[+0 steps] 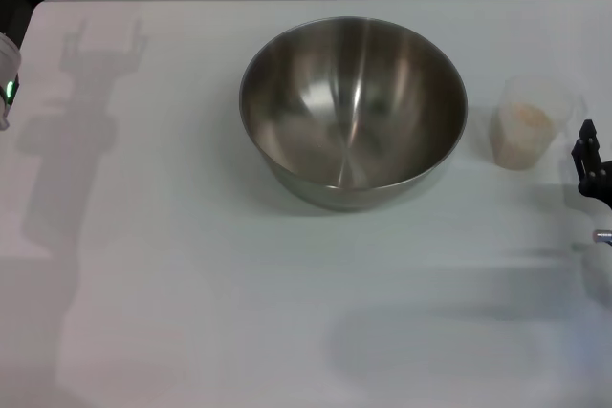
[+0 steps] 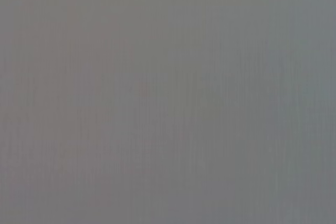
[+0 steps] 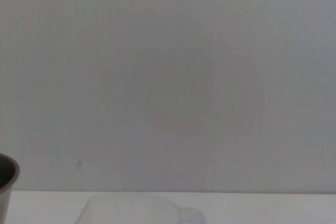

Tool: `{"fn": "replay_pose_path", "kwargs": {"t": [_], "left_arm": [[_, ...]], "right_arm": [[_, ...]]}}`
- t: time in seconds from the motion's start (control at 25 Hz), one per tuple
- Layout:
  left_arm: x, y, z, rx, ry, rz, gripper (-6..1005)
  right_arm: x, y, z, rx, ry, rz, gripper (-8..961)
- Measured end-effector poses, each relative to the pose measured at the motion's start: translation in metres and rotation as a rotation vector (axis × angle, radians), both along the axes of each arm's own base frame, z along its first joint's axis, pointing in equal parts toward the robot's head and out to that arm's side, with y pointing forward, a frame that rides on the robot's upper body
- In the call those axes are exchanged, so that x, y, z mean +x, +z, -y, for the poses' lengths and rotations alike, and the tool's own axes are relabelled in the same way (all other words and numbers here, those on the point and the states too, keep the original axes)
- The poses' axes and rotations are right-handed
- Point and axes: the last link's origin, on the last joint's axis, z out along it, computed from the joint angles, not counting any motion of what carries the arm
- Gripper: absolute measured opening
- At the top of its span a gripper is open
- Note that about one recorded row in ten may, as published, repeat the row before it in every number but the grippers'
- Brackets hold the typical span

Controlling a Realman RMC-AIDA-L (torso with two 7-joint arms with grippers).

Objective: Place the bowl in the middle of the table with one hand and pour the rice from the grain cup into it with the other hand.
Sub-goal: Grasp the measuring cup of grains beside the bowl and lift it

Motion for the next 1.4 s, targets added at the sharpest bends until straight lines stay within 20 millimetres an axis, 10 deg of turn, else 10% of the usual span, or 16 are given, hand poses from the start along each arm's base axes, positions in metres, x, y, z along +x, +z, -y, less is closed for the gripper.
{"fn": "replay_pose_path", "kwargs": {"t": [1.4], "left_arm": [[0.008, 0.001, -0.002, 0.019, -0.026, -0.024, 815]], "right_arm": [[-0.001, -0.001, -0.014, -0.039, 0.018, 0.004, 567]]}}
